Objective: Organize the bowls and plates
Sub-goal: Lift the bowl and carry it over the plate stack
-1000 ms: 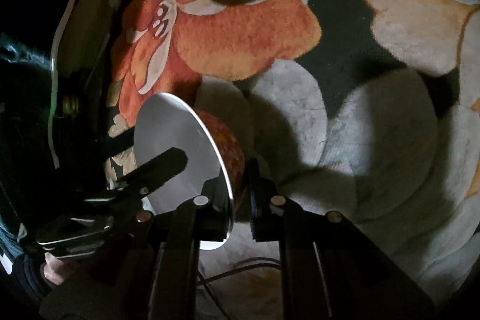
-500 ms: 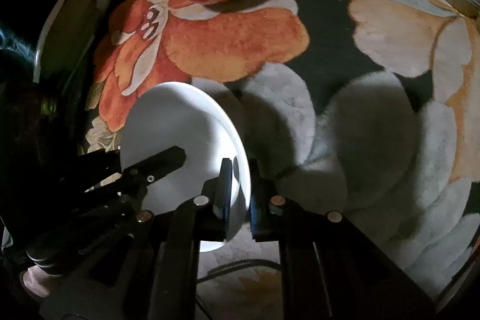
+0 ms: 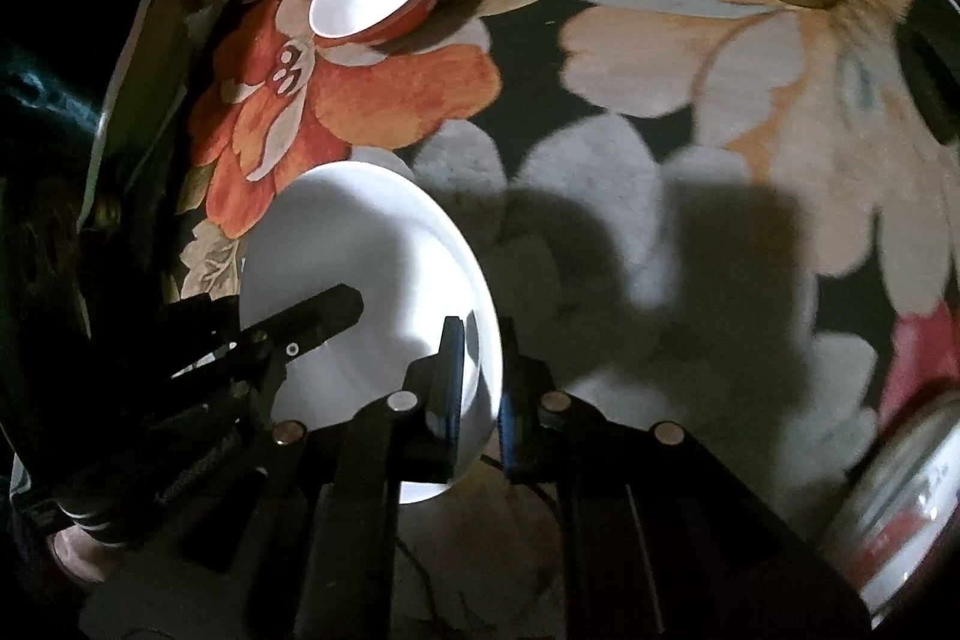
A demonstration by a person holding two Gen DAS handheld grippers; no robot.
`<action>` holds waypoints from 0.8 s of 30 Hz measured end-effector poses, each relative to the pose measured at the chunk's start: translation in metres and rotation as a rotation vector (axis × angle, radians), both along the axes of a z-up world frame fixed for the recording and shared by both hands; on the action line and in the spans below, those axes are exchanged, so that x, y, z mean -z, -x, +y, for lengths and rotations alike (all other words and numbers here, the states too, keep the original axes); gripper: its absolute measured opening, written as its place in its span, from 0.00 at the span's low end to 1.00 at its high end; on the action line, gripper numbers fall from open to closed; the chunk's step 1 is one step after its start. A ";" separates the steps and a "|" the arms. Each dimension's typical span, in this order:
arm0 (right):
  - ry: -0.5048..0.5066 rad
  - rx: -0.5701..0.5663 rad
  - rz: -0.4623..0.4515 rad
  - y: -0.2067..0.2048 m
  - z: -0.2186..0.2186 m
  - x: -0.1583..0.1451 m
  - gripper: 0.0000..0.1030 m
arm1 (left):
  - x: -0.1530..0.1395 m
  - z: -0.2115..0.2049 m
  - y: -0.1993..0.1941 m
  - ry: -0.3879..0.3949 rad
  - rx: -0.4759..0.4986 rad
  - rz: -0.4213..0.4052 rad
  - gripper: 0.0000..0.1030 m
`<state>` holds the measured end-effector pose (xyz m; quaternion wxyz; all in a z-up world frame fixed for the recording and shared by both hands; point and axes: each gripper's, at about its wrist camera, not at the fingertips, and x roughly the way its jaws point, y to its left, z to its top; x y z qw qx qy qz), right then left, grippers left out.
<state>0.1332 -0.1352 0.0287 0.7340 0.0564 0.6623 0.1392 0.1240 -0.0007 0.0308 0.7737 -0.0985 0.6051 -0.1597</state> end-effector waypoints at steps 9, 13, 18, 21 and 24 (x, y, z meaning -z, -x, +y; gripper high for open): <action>-0.025 0.114 -0.035 0.042 -0.038 -0.032 0.10 | -0.037 -0.040 0.023 -0.022 0.065 -0.044 0.14; -0.040 0.160 -0.041 0.054 -0.061 -0.036 0.10 | -0.042 -0.062 0.029 -0.024 0.107 -0.054 0.14; -0.032 0.203 -0.053 0.064 -0.088 -0.038 0.10 | -0.042 -0.091 0.033 -0.023 0.149 -0.050 0.14; -0.038 0.238 -0.054 0.073 -0.105 -0.038 0.10 | -0.043 -0.109 0.035 -0.019 0.171 -0.051 0.14; -0.044 0.265 -0.051 0.083 -0.120 -0.038 0.10 | -0.045 -0.126 0.038 -0.014 0.198 -0.058 0.14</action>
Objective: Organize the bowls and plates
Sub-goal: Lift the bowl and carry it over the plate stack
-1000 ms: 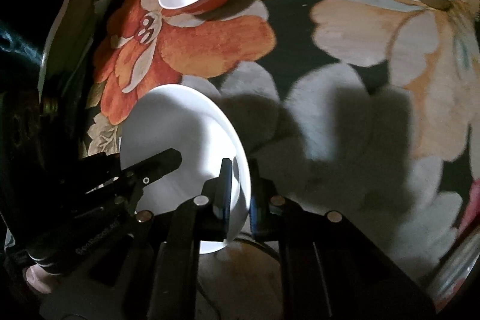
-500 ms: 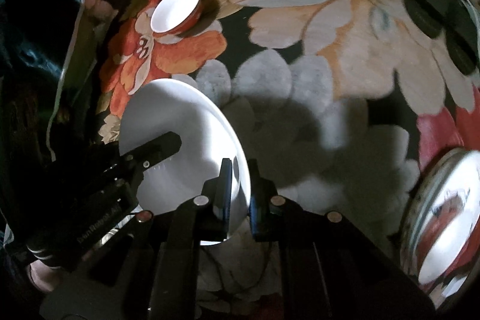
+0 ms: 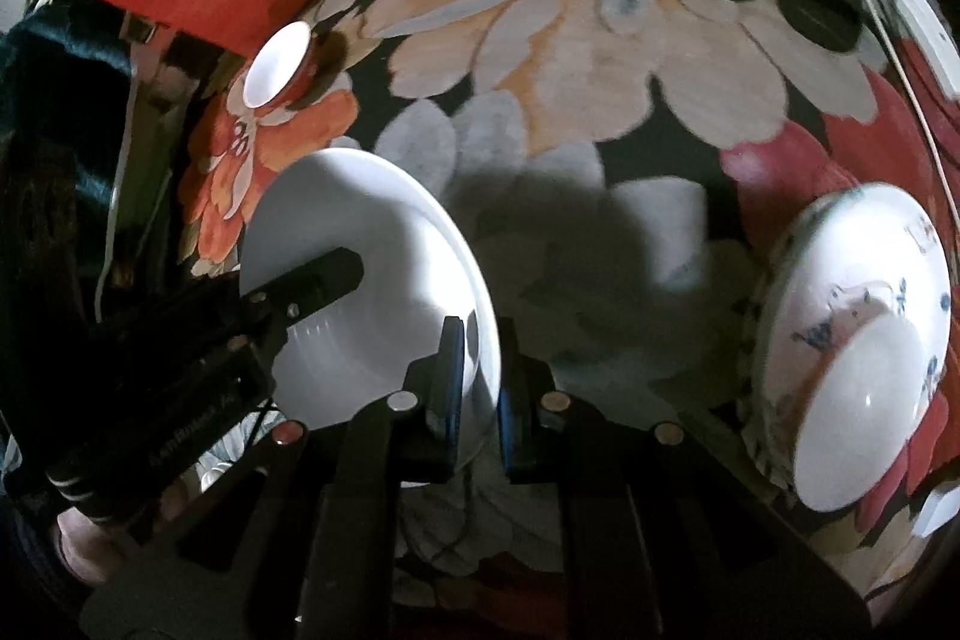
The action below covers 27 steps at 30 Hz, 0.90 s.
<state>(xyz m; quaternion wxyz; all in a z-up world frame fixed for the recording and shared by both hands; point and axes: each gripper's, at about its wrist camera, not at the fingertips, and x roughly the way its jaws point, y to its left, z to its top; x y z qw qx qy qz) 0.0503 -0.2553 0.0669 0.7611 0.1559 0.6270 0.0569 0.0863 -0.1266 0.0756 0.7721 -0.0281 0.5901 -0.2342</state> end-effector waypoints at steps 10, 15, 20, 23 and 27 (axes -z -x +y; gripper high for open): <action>-0.002 0.072 0.012 0.020 -0.038 -0.001 0.10 | -0.003 -0.045 0.007 0.015 0.067 -0.015 0.14; 0.003 0.104 0.001 0.026 -0.056 -0.005 0.10 | -0.002 -0.065 0.010 0.028 0.090 -0.011 0.14; 0.019 0.147 -0.006 0.034 -0.080 -0.009 0.10 | -0.001 -0.094 0.017 0.041 0.139 -0.004 0.14; 0.031 0.183 -0.004 0.040 -0.098 -0.009 0.10 | 0.001 -0.115 0.022 0.047 0.177 0.000 0.14; 0.054 0.234 -0.004 0.051 -0.124 -0.011 0.10 | 0.006 -0.143 0.029 0.053 0.226 0.014 0.14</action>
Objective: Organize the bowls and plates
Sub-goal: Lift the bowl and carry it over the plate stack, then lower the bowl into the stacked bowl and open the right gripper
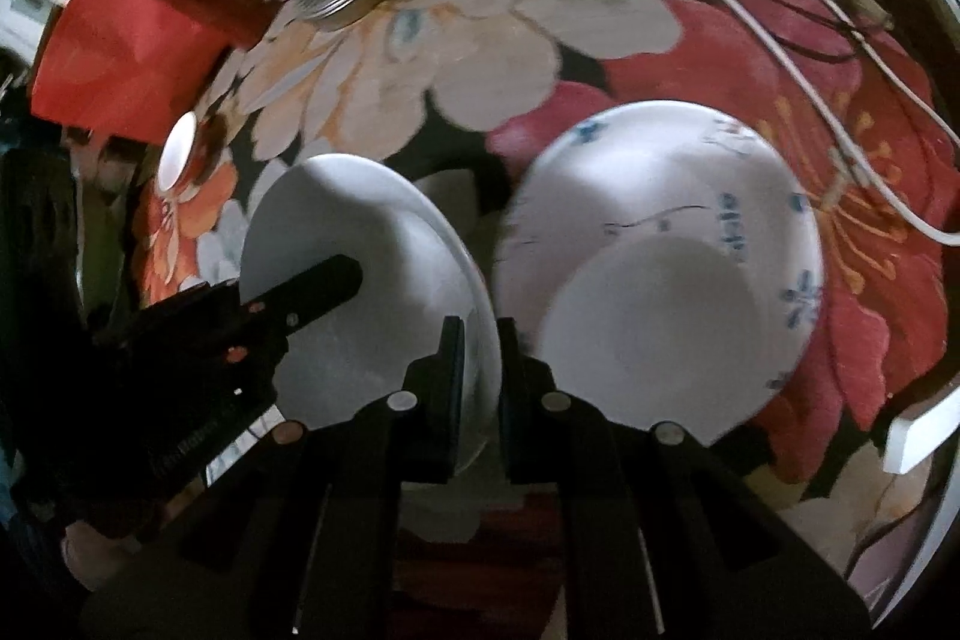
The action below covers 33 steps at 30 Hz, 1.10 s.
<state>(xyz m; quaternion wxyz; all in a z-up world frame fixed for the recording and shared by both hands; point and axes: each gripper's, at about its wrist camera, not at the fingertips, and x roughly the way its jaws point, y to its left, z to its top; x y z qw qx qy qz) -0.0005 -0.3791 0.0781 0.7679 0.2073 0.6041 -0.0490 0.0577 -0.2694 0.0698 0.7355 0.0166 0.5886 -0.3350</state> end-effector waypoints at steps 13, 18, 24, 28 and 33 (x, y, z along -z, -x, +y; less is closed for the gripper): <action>0.012 0.112 0.057 0.038 -0.061 0.016 0.10 | 0.024 -0.076 0.030 -0.037 0.167 0.027 0.14; 0.000 0.121 0.078 0.043 -0.070 0.026 0.10 | 0.035 -0.086 0.033 -0.061 0.181 0.050 0.24; 0.005 0.135 0.101 0.045 -0.074 0.035 0.10 | 0.034 -0.086 0.032 -0.047 0.193 0.053 0.55; 0.009 0.148 0.095 0.043 -0.077 0.034 0.10 | 0.022 -0.082 0.032 -0.017 0.194 0.009 0.79; 0.028 0.144 0.100 0.042 -0.076 0.031 0.13 | 0.008 -0.070 0.030 0.003 0.169 -0.046 0.99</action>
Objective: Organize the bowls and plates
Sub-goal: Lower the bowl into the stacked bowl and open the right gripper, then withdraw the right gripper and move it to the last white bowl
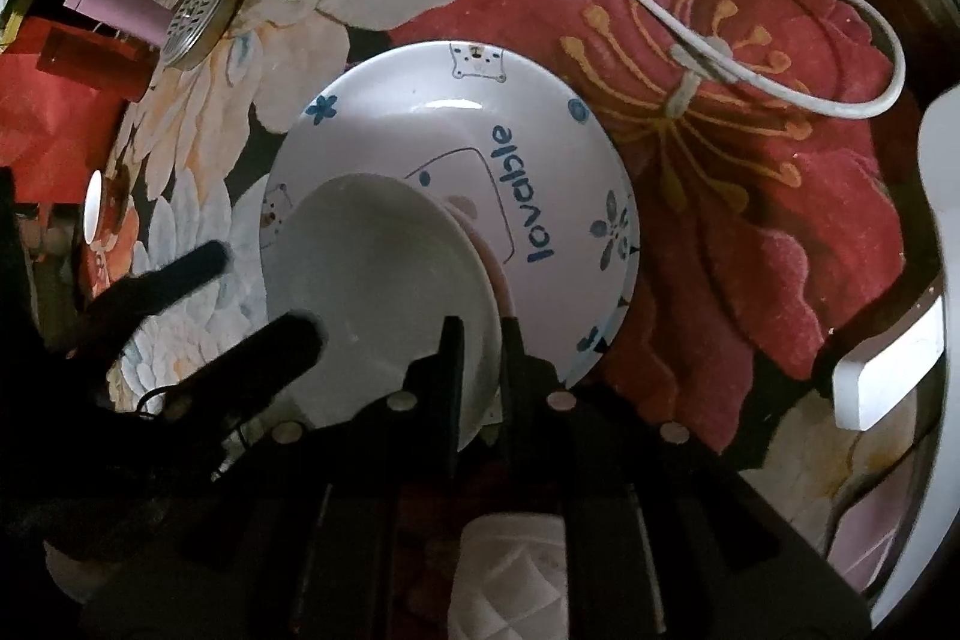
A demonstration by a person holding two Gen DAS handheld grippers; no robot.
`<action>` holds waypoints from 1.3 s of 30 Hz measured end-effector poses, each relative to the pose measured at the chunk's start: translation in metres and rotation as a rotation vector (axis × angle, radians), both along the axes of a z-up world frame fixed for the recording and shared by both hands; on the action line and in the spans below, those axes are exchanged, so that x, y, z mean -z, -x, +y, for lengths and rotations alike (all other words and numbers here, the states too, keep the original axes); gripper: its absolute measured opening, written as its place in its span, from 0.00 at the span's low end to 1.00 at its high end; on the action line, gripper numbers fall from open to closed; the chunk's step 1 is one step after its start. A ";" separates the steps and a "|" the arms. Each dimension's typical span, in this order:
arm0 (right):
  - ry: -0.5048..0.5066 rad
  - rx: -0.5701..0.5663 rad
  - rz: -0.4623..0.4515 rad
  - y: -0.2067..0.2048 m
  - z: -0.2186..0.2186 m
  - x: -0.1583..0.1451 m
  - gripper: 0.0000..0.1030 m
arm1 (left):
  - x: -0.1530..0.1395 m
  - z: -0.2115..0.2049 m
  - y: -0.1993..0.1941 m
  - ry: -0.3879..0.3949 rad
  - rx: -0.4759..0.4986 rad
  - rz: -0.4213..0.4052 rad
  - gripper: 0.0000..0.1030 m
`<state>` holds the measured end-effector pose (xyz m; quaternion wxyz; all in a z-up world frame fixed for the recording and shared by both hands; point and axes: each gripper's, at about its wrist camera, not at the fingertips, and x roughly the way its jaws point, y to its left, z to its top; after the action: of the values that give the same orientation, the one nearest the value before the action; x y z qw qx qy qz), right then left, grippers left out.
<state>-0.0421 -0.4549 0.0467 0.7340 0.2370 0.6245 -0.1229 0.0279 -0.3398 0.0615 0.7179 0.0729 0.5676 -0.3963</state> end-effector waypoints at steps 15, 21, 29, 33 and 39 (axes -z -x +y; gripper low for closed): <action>0.151 -0.054 -0.063 -0.011 0.018 -0.031 0.85 | -0.002 0.061 -0.034 -0.038 -0.194 -0.057 0.99; 0.150 -0.061 -0.050 -0.015 0.027 -0.027 0.90 | -0.001 0.079 -0.038 -0.059 -0.208 -0.067 0.99; 0.156 -0.081 -0.057 -0.022 0.044 -0.026 0.92 | -0.003 0.105 -0.042 -0.071 -0.230 -0.076 0.99; 0.152 -0.107 -0.061 -0.028 0.058 -0.026 0.92 | -0.004 0.121 -0.048 -0.075 -0.253 -0.081 0.99; 0.151 -0.149 -0.065 -0.039 0.079 -0.024 0.92 | -0.002 0.146 -0.055 -0.084 -0.286 -0.085 0.99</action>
<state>-0.0034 -0.3761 0.0710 0.7768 0.1379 0.6051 -0.1072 0.0828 -0.1937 0.0637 0.7866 0.0378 0.5575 -0.2627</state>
